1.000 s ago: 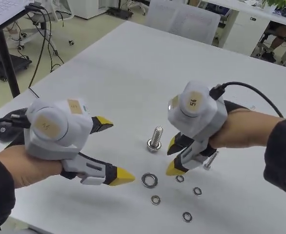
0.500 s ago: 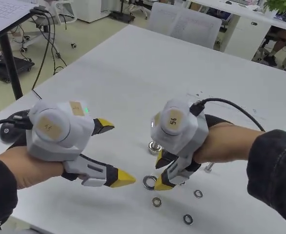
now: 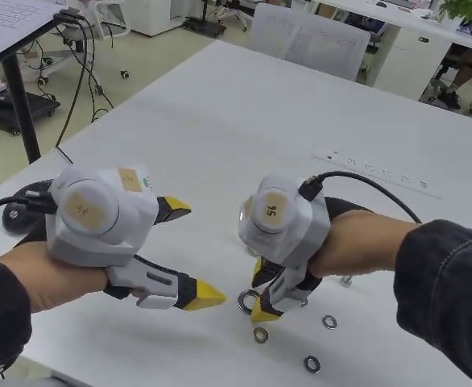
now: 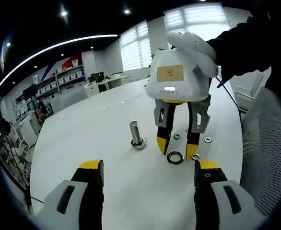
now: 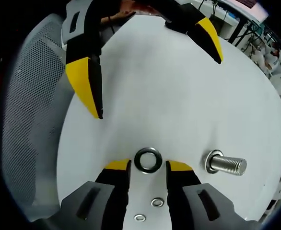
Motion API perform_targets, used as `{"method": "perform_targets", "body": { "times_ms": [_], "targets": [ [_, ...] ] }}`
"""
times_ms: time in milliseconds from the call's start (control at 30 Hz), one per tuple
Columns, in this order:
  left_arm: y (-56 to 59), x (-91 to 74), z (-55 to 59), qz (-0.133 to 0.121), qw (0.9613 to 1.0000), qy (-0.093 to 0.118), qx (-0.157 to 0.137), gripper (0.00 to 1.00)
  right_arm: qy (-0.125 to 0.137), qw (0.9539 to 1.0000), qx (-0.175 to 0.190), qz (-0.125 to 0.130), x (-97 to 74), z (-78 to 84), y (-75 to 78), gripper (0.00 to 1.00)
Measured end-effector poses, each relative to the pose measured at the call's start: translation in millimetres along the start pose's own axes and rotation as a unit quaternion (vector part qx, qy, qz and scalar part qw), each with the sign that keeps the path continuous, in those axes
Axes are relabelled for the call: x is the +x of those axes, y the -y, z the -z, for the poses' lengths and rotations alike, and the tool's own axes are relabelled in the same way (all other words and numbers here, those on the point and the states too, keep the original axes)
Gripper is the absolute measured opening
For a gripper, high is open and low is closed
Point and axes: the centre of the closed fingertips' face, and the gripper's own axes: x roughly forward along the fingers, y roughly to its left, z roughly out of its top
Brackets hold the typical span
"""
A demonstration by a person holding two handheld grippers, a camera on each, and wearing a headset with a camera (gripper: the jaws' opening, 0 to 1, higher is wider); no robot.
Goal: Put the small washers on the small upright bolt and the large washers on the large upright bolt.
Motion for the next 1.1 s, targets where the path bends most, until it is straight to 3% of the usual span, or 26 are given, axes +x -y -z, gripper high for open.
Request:
{"method": "perform_targets", "body": {
  "times_ms": [1100],
  "targets": [
    [2.3, 1.1, -1.4, 0.004, 1.0, -0.001, 0.0, 0.76, -0.008, 0.9997, 0.021, 0.004, -0.2, -0.1, -2.0, 0.23]
  ]
}}
